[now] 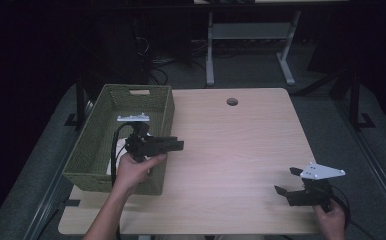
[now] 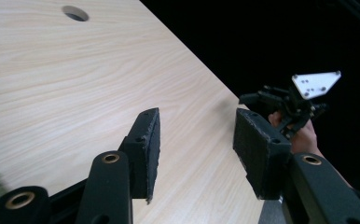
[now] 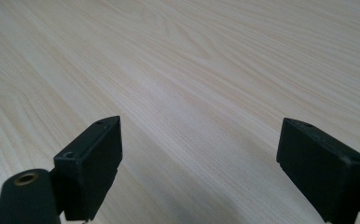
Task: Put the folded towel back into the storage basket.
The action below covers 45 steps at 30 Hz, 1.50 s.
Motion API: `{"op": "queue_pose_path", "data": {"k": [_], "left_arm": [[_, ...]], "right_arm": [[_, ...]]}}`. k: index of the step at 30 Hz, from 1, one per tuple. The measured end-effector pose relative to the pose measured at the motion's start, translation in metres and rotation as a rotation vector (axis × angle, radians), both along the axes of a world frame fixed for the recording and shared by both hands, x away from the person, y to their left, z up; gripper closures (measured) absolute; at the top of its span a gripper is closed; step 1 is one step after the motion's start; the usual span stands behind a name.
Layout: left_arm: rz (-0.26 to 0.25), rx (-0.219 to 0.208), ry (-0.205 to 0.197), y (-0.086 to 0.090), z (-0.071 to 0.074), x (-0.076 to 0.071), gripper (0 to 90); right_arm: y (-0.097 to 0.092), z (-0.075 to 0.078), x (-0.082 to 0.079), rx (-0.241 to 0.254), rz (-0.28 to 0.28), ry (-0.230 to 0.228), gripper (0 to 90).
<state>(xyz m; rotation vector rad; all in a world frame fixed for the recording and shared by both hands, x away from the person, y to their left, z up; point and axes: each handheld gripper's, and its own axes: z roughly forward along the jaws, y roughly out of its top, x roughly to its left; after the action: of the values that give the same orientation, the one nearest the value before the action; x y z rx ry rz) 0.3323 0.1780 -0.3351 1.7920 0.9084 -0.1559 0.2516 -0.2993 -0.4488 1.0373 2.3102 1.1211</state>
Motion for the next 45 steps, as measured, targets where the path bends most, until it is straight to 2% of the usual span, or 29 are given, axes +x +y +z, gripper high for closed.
{"op": "queue_pose_path", "data": {"k": [6,9,22,30,45], "left_arm": [[-0.026,-0.017,-0.007,-0.016,0.001,-0.001,52.4],[-0.05,-0.008,-0.011,-0.027,0.0,0.0,52.4],[-0.085,-0.019,-0.013,-0.054,-0.004,0.002,52.4],[-0.096,-0.012,-0.035,-0.075,-0.007,-0.002,52.5],[-0.13,0.022,-0.035,-0.115,-0.026,-0.007,51.5]], "right_arm": [[-0.002,-0.001,-0.002,0.006,-0.005,0.004,13.8],[-0.004,-0.002,-0.002,0.001,-0.009,0.011,13.8],[-0.009,-0.003,-0.002,0.011,-0.023,0.01,13.8],[-0.01,-0.003,-0.002,0.015,-0.022,0.011,13.8],[-0.012,-0.002,-0.003,0.02,-0.027,0.008,13.8]]}}
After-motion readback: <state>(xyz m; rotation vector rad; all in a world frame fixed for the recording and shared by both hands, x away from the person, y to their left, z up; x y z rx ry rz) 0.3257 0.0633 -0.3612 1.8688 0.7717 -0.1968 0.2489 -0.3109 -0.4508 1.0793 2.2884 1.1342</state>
